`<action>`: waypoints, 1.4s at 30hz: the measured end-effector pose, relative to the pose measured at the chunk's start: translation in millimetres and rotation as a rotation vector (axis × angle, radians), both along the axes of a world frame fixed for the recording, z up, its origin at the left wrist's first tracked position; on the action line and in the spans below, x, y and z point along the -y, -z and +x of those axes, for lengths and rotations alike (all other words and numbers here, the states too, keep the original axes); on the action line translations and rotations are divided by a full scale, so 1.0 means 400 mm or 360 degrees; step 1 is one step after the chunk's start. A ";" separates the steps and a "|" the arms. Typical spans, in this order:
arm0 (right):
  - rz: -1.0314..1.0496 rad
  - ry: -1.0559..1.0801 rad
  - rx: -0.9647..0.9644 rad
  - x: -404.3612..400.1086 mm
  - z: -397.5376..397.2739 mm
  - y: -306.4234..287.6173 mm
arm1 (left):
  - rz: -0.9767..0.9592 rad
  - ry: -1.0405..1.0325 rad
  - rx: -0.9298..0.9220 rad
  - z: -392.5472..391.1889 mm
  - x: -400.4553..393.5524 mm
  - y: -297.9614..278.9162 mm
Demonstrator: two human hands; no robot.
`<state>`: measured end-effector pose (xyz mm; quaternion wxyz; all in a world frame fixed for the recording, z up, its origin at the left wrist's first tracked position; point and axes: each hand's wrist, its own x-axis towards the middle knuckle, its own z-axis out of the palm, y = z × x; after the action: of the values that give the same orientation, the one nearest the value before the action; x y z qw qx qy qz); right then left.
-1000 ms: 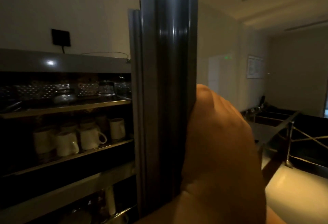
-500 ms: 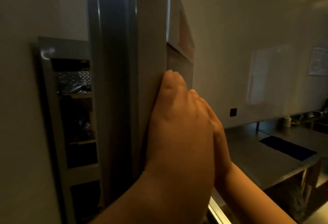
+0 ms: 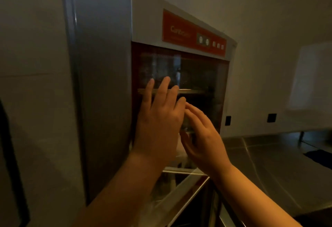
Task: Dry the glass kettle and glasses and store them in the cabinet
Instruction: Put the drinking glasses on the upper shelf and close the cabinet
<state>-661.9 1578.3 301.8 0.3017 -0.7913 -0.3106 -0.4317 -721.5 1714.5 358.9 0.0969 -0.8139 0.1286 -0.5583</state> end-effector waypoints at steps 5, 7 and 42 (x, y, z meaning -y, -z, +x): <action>-0.0198 0.0122 -0.0229 -0.017 0.056 0.022 | -0.0091 0.0025 -0.0099 0.084 -0.053 0.039; -0.0278 0.0198 -0.0225 -0.022 0.076 0.028 | -0.0106 0.0028 -0.0114 0.123 -0.069 0.057; -0.0940 0.0489 -0.0857 0.075 0.293 0.188 | -0.0376 -0.0231 -0.0819 0.447 -0.124 0.302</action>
<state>-544.8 1548.3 226.6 0.0647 -0.9653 -0.2094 -0.1421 -542.6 1764.2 238.0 0.0054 -0.9415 0.0244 -0.3361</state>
